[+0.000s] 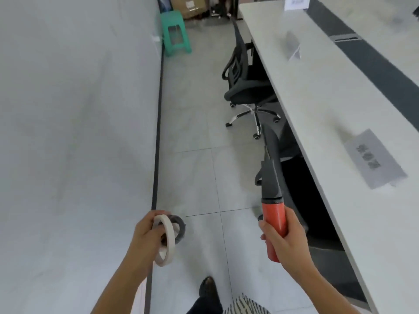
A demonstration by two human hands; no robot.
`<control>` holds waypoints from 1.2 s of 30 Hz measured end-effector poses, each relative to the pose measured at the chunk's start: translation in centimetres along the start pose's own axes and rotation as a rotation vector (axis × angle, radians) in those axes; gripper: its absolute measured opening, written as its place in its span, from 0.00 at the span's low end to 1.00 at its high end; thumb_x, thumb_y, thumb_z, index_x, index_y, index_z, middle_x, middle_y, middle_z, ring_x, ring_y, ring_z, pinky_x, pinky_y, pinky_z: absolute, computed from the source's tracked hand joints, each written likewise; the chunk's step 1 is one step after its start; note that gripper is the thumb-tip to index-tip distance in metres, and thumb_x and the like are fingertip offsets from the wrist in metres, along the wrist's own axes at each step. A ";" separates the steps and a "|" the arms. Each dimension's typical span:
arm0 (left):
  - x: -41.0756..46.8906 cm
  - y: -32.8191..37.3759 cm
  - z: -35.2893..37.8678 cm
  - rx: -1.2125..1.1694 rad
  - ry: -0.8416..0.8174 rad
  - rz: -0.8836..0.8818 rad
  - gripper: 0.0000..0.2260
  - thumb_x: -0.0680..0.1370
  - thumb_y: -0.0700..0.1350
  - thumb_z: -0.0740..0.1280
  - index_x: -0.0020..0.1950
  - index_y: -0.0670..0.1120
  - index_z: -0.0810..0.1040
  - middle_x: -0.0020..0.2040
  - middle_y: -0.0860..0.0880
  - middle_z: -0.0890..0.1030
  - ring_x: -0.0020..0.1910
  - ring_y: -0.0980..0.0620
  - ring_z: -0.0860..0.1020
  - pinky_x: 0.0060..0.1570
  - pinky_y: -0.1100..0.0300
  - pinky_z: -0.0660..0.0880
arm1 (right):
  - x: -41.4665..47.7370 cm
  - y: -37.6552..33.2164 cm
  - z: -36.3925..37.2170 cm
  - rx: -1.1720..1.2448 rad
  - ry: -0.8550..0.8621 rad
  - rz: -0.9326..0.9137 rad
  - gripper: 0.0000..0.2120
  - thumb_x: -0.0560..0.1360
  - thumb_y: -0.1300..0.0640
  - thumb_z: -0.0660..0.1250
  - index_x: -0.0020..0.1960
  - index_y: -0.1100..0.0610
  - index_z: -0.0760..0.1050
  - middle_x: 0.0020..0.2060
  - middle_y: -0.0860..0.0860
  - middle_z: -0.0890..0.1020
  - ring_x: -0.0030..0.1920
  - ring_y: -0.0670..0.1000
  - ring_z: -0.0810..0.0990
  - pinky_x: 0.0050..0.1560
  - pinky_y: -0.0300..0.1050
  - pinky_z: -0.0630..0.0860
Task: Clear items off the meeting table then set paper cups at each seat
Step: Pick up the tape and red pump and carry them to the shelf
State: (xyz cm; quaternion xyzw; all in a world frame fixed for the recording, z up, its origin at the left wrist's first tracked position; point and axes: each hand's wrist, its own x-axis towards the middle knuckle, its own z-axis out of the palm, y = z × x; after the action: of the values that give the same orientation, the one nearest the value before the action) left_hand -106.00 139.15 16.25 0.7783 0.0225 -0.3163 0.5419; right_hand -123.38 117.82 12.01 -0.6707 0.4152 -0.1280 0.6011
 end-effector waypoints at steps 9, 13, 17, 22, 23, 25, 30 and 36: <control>13.6 8.4 -7.1 -0.022 0.072 0.093 0.10 0.78 0.31 0.59 0.51 0.41 0.78 0.45 0.43 0.81 0.41 0.46 0.78 0.37 0.60 0.73 | 12.0 -10.8 10.7 -0.034 -0.046 -0.115 0.15 0.73 0.59 0.72 0.56 0.49 0.71 0.39 0.50 0.81 0.35 0.52 0.83 0.29 0.38 0.78; 20.5 13.1 -7.6 -0.043 0.077 0.144 0.11 0.78 0.31 0.59 0.49 0.41 0.79 0.42 0.42 0.80 0.38 0.46 0.78 0.36 0.60 0.73 | 19.9 -13.7 13.0 -0.091 -0.034 -0.125 0.19 0.73 0.56 0.73 0.60 0.49 0.70 0.42 0.50 0.82 0.34 0.49 0.83 0.34 0.38 0.77; 28.4 19.2 -8.2 -0.008 0.125 0.210 0.12 0.78 0.31 0.59 0.47 0.43 0.79 0.41 0.44 0.81 0.37 0.48 0.78 0.33 0.63 0.74 | 29.9 -17.6 15.9 -0.109 -0.035 -0.125 0.20 0.73 0.56 0.73 0.61 0.50 0.70 0.41 0.49 0.82 0.36 0.52 0.84 0.34 0.39 0.77; 38.2 27.5 -9.8 0.019 0.157 0.263 0.12 0.78 0.30 0.58 0.48 0.42 0.78 0.38 0.43 0.80 0.31 0.52 0.77 0.27 0.67 0.75 | 41.3 -25.1 21.0 -0.140 -0.129 -0.159 0.18 0.72 0.56 0.73 0.58 0.48 0.71 0.39 0.55 0.82 0.37 0.63 0.82 0.32 0.50 0.80; 40.0 28.6 -10.1 0.033 0.162 0.268 0.12 0.78 0.30 0.58 0.48 0.42 0.78 0.39 0.43 0.80 0.33 0.50 0.78 0.28 0.67 0.76 | 43.3 -26.4 22.0 -0.169 -0.169 -0.172 0.17 0.72 0.55 0.73 0.57 0.46 0.71 0.39 0.56 0.82 0.38 0.63 0.82 0.33 0.53 0.81; 43.4 30.9 -10.7 0.024 0.159 0.259 0.12 0.78 0.30 0.58 0.48 0.42 0.78 0.39 0.43 0.81 0.35 0.48 0.79 0.30 0.64 0.77 | 47.0 -29.1 24.0 -0.208 -0.255 -0.180 0.17 0.71 0.54 0.74 0.54 0.42 0.71 0.40 0.54 0.82 0.37 0.61 0.82 0.35 0.54 0.81; 53.6 34.9 -11.9 0.019 0.088 0.179 0.11 0.77 0.29 0.59 0.47 0.41 0.79 0.38 0.41 0.80 0.33 0.48 0.76 0.28 0.65 0.76 | 57.8 -32.8 27.3 -0.302 -0.324 -0.162 0.18 0.70 0.53 0.75 0.57 0.45 0.73 0.39 0.49 0.83 0.32 0.50 0.83 0.34 0.38 0.78; 70.2 42.7 -13.1 0.147 -0.021 0.178 0.12 0.76 0.29 0.59 0.47 0.41 0.79 0.45 0.35 0.80 0.37 0.45 0.76 0.29 0.68 0.76 | 72.3 -37.4 31.5 -0.407 -0.218 -0.121 0.19 0.70 0.49 0.74 0.56 0.43 0.70 0.40 0.48 0.82 0.34 0.50 0.84 0.42 0.50 0.83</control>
State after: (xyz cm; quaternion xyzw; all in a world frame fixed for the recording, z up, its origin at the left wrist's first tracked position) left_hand -27.69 111.18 18.15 0.8116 -0.0758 -0.2756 0.5096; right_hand -42.15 85.95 14.73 -0.8116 0.3243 -0.0041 0.4859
